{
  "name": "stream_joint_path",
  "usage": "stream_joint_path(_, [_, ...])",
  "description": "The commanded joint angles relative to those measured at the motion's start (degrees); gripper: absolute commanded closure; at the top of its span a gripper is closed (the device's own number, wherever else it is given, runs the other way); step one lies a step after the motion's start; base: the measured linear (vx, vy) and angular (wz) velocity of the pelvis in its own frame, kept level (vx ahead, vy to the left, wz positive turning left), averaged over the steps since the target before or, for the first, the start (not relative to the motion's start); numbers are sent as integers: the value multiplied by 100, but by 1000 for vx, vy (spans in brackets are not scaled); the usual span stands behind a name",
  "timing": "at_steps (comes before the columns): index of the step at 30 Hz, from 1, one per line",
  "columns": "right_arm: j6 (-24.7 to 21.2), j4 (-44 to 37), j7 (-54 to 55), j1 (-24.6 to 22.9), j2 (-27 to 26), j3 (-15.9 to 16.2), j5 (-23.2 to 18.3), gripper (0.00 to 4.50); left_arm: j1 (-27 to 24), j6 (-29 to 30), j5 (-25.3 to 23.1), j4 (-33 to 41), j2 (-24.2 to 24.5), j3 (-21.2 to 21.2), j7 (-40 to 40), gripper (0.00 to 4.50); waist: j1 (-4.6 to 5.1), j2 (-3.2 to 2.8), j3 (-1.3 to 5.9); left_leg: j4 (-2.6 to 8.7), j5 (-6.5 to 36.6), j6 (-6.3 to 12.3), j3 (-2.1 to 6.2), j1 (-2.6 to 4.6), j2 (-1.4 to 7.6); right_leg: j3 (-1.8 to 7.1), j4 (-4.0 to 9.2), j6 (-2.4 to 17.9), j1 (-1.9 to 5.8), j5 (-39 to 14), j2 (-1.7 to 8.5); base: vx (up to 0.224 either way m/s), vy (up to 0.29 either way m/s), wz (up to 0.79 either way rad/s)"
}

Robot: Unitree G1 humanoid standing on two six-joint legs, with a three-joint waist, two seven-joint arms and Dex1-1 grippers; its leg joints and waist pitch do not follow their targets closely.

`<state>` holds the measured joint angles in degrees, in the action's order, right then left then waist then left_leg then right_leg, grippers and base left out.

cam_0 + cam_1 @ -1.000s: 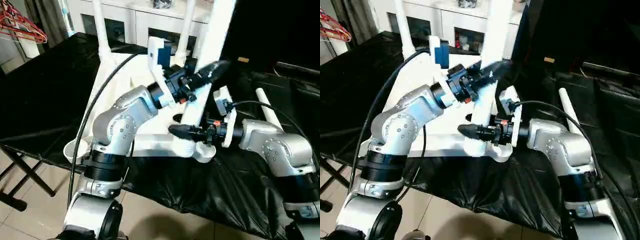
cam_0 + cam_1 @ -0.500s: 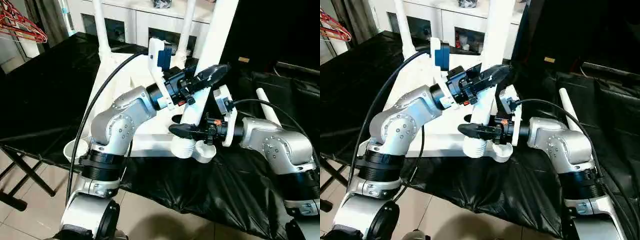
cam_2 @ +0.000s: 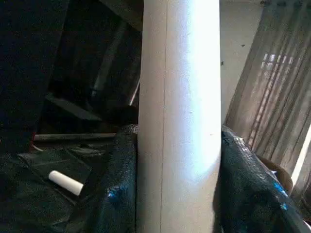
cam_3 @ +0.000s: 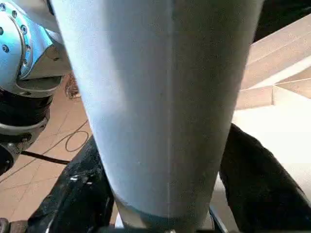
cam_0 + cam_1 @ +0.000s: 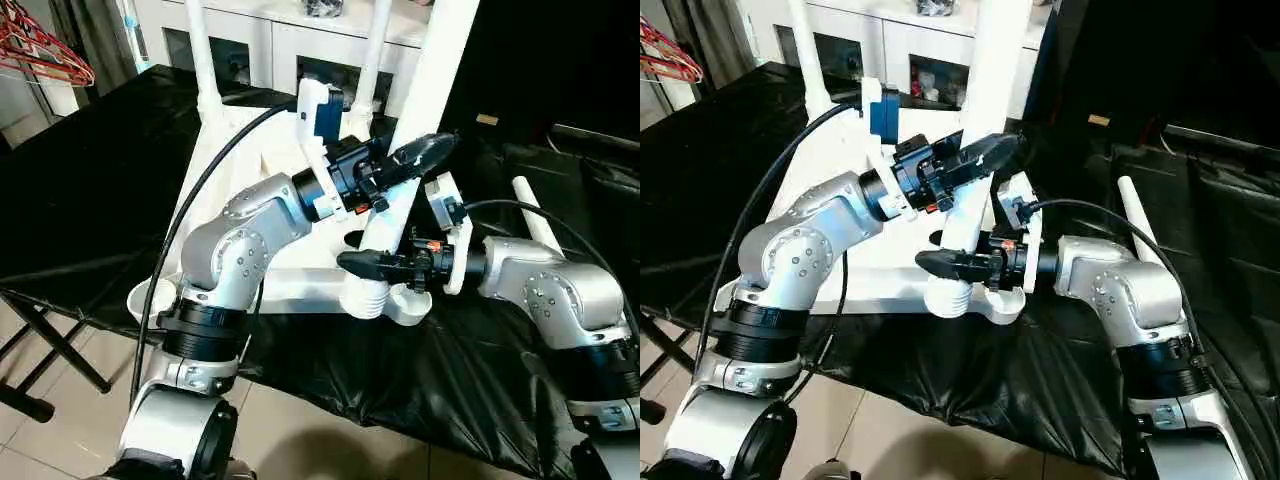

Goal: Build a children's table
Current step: Pick table leg

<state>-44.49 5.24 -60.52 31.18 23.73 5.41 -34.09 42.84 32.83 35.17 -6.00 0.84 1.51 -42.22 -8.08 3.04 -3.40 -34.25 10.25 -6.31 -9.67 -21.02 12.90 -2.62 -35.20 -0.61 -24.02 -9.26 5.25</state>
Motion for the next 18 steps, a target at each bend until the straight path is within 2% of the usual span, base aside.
stream_joint_path(1, [-97,25,-29,59,133,-120,-18,154,112,-8,-5,-45,12,36,-60,269,18,54,448,357,641,89,-99,15,-57,121,329,1088,374,-876,141,0,0,0])
stream_joint_path(3, [-129,20,-35,53,144,-117,-39,154,113,2,2,-46,7,32,-84,269,17,50,450,356,647,87,-98,17,-55,123,327,1089,376,-873,142,0,0,0])
stream_joint_path(4, [-150,26,-30,55,143,-119,-54,181,113,3,1,-44,9,38,-93,269,20,50,447,358,663,79,-98,14,-57,120,331,1086,375,-897,141,0,0,0])
stream_joint_path(7, [-203,47,-23,56,137,-127,-93,193,114,7,4,-39,18,55,-108,269,18,48,453,355,666,85,-94,13,-56,121,325,1085,382,-884,143,0,0,0])
stream_joint_path(10, [-226,67,-35,55,138,-119,-101,230,129,9,6,-58,29,60,-130,269,16,48,452,355,628,91,-97,14,-58,120,322,1106,378,-824,139,0,0,0])
stream_joint_path(18, [-226,64,-2,50,128,-125,-92,254,161,-20,-33,-105,10,67,-100,269,18,38,454,355,666,63,-95,17,-58,122,323,1118,382,-831,141,0,0,0])
